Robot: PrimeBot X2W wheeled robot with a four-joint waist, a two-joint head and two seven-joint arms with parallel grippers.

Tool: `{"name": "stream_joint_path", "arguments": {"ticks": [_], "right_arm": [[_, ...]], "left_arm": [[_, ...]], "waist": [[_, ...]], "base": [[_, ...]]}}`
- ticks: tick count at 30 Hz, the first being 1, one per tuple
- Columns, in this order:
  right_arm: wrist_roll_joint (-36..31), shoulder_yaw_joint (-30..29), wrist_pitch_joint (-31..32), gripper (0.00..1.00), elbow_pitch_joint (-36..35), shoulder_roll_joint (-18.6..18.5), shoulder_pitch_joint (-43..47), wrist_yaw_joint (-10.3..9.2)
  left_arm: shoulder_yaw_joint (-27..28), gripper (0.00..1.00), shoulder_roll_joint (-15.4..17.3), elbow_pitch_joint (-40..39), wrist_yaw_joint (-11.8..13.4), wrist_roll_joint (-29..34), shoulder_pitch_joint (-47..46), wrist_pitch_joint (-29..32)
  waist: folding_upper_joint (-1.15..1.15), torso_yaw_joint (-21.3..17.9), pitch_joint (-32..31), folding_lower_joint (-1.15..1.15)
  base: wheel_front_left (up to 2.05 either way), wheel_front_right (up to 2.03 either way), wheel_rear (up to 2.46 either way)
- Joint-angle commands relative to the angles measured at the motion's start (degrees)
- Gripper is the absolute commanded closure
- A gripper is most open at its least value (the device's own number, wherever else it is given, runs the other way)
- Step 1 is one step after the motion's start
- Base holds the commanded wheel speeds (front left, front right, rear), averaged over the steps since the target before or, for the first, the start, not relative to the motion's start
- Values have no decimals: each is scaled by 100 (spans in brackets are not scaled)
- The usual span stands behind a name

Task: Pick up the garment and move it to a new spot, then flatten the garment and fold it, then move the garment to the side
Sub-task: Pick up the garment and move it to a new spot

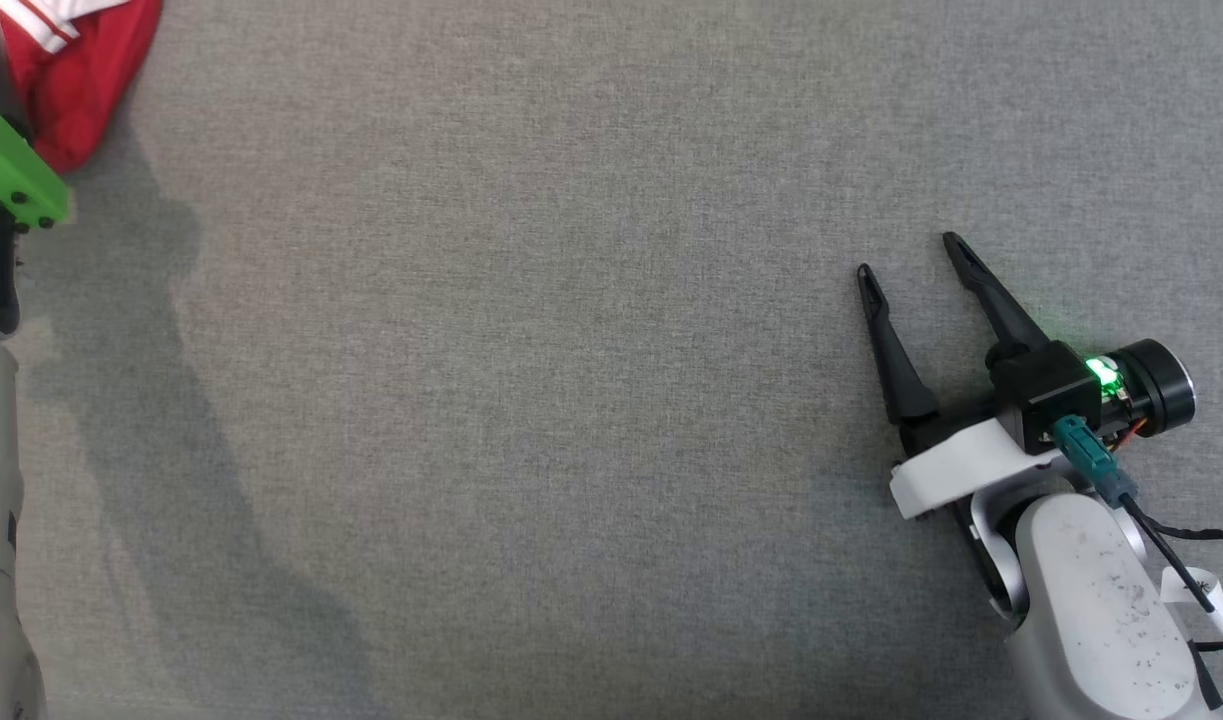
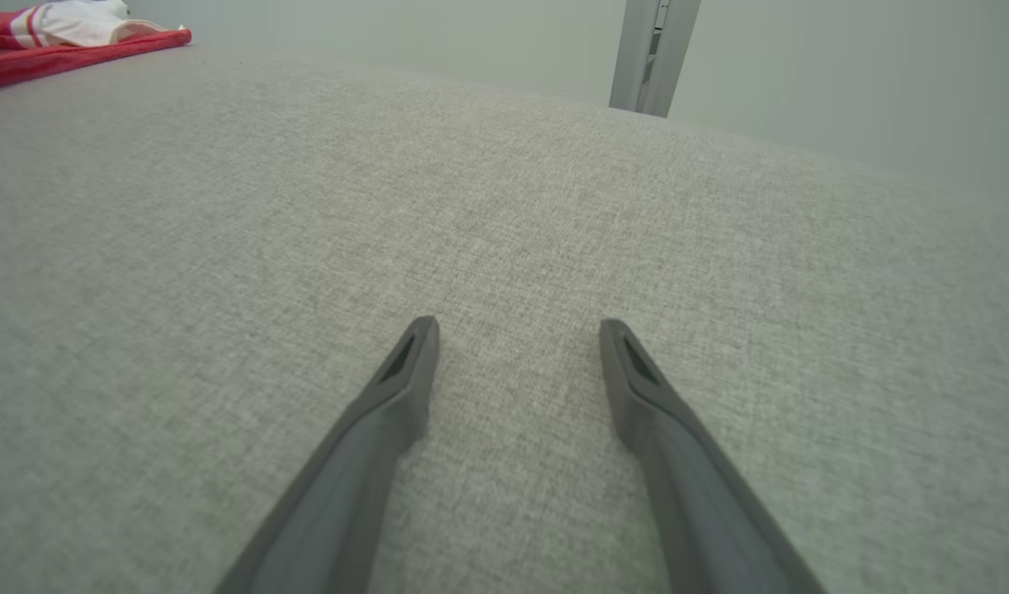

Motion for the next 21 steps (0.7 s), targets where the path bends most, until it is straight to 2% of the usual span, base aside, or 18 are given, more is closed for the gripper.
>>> {"name": "stream_joint_path", "arguments": {"ticks": [1,7,16,19,21], "right_arm": [[-31,-6,42,0,17,-29,19,-9],[-68,-19,115,0,2,-43,44,-10],[-62,44,169,0,-1,-33,7,-9],[-50,42,154,0,16,-33,-21,-9],[-41,28,125,0,49,-34,-32,-9]], "left_arm": [[-16,0,49,153,-25,-58,-129,37],[-132,0,170,802,-31,-72,-180,160],[-328,0,36,1152,-38,-252,-198,335],[-350,77,74,1187,-38,-300,-226,211],[-399,100,116,1177,-38,-235,-252,40]], "waist": [[0,-136,256,-1],[0,-95,342,-1],[0,-41,423,-1],[0,-47,426,-1],[0,-54,397,-1]], "base": [[0,0,0],[0,0,0],[0,0,0],[0,0,0],[0,0,0]]}}
